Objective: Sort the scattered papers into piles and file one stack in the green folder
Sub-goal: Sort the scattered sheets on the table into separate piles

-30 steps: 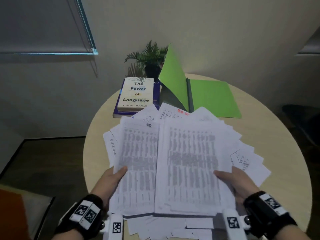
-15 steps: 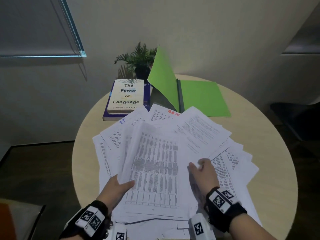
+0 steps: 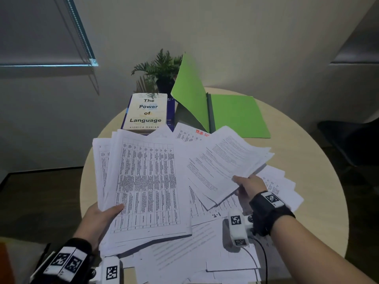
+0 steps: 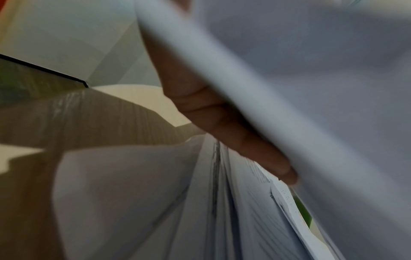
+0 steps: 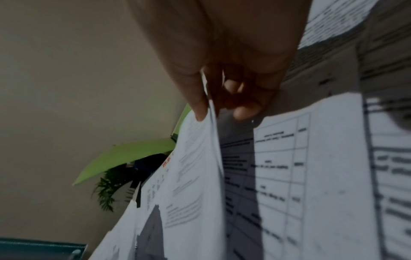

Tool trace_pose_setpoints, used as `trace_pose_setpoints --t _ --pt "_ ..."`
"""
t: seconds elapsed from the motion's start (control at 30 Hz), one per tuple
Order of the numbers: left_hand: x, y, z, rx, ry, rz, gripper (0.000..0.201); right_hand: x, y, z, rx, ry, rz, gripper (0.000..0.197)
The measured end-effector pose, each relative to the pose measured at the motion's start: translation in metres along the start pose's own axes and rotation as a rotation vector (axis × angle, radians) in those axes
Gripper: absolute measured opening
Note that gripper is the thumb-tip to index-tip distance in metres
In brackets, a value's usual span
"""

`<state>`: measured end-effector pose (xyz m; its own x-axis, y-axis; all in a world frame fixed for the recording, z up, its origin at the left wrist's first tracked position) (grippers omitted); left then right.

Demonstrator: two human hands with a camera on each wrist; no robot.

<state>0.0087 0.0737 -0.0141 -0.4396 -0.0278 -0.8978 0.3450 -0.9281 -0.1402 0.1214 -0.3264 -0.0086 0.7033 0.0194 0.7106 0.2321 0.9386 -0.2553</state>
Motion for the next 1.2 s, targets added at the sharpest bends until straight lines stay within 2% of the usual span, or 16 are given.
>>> trace_pose_setpoints --t 0.1,0.23,0.33,0.53,0.67,0.73,0.77,0.83,0.9,0.97,1.07,1.2 --pt "0.002 -0.001 0.002 0.003 -0.004 -0.014 0.028 0.0 -0.011 0.004 -0.029 0.011 0.094 0.024" --pt "0.001 -0.009 0.0 -0.01 -0.005 -0.009 0.031 -0.01 -0.031 0.012 -0.037 -0.004 0.162 0.007" --pt "-0.001 -0.018 0.0 -0.03 -0.001 0.012 0.027 -0.02 -0.045 0.016 -0.069 -0.036 0.195 0.015" --pt "0.005 -0.026 -0.002 -0.047 -0.014 0.003 0.036 -0.016 -0.03 0.016 -0.041 -0.094 0.188 0.015" --pt "0.007 -0.022 0.0 -0.03 -0.017 0.0 0.037 -0.019 -0.005 0.013 0.02 -0.108 0.202 0.06" --pt "0.008 -0.02 0.001 -0.028 -0.012 0.005 0.037 -0.019 0.001 0.014 0.03 -0.103 0.245 0.069" --pt "0.008 -0.02 0.002 -0.029 -0.011 0.009 0.036 -0.019 0.0 0.016 0.044 -0.093 0.218 0.062" --pt "0.008 -0.02 0.004 -0.033 -0.007 0.021 0.034 -0.02 -0.006 0.019 0.058 -0.111 0.141 0.032" --pt "0.009 -0.023 0.005 -0.038 -0.013 0.037 0.033 -0.022 -0.017 0.025 0.021 -0.142 0.113 0.02" --pt "0.011 -0.028 0.005 -0.042 -0.022 0.055 0.035 -0.026 -0.03 0.025 0.016 -0.15 0.063 0.016" --pt "0.016 -0.036 0.004 -0.061 -0.03 0.067 0.036 -0.036 -0.05 0.018 0.018 -0.096 -0.026 0.022" --pt "0.021 -0.036 0.006 -0.046 -0.031 0.076 0.032 -0.04 -0.069 0.017 0.127 -0.044 -0.198 0.023"
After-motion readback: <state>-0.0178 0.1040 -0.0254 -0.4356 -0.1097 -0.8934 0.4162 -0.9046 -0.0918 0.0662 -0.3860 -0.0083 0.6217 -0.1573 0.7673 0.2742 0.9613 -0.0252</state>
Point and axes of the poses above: each hand's wrist, its own z-axis away from the middle knuckle, its own y-axis out of the palm, x = y × z, the point moved 6 cm from there along -z, towards the middle knuckle, and after that the axes turned 6 degrees about y, right-handed, at the moved point
